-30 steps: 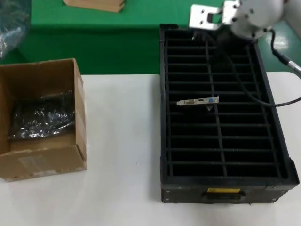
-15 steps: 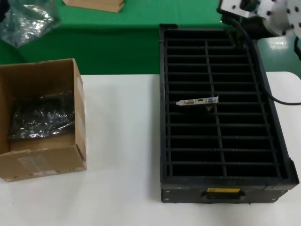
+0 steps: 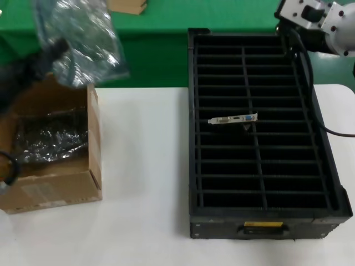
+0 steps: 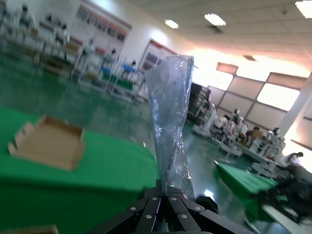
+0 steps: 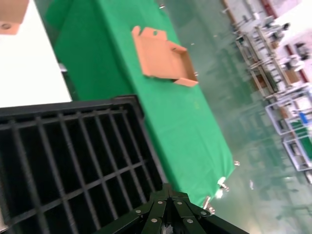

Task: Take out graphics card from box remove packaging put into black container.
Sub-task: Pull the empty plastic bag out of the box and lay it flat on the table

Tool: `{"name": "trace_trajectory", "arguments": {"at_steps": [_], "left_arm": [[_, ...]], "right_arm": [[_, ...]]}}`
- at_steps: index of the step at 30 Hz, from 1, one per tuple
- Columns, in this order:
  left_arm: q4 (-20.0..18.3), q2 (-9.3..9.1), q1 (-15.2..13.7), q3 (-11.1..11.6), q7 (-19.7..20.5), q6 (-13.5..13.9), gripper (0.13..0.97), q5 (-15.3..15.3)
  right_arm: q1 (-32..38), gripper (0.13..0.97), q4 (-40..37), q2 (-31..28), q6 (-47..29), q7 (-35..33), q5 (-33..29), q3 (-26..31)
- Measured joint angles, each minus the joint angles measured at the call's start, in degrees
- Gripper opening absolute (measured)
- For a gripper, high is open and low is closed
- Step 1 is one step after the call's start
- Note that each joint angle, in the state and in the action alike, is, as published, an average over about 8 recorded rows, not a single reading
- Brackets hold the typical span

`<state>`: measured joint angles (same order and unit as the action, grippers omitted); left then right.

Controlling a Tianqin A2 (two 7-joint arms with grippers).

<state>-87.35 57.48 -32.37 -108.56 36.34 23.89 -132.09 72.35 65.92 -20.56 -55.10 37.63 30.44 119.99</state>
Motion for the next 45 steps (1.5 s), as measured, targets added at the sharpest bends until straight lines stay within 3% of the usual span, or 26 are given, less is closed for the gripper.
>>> {"name": "trace_trajectory", "arguments": {"at_steps": [7, 13, 19, 23, 29, 33, 37, 45], "left_arm": [[-0.5, -0.33, -2.5, -6.1, 8.6, 0.1, 0.139, 5.9], [-0.9, -0.67, -4.5, -11.1, 15.5, -0.4, 0.139, 12.7], [-0.9, -1.43, -5.2, -13.4, 20.5, -0.2, 0.139, 18.7], [1.5, -3.57, -5.8, -15.7, 24.6, 0.7, 0.139, 24.8], [7.0, -8.87, -6.0, -19.4, 30.6, 3.0, 0.139, 35.7], [9.1, -11.91, -5.1, -19.3, 31.2, 4.1, 0.139, 39.4], [10.0, -14.35, -4.1, -17.7, 29.5, 4.8, 0.139, 40.4], [11.0, -17.44, -2.8, -14.1, 27.6, 5.7, 0.139, 42.9]], "right_arm": [[-2.1, 0.135, 1.2, 0.7, 3.0, 0.5, -2.8, -4.7], [-3.5, 0.135, 3.1, 1.3, 3.9, 1.1, -5.5, -8.1], [-4.6, 0.135, 4.5, 2.2, 4.1, 0.8, -7.5, -10.9], [-6.5, 0.135, 6.9, 2.9, 5.1, 1.2, -9.7, -13.9], [-10.4, 0.134, 11.9, 4.1, 7.3, 2.5, -13.7, -19.9], [-12.1, 0.134, 13.7, 4.9, 7.8, 2.3, -15.0, -22.8], [-13.1, 0.134, 14.7, 5.5, 7.9, 1.6, -15.5, -24.8], [-14.3, 0.134, 15.7, 6.7, 7.4, -0.3, -16.2, -27.4]]}}
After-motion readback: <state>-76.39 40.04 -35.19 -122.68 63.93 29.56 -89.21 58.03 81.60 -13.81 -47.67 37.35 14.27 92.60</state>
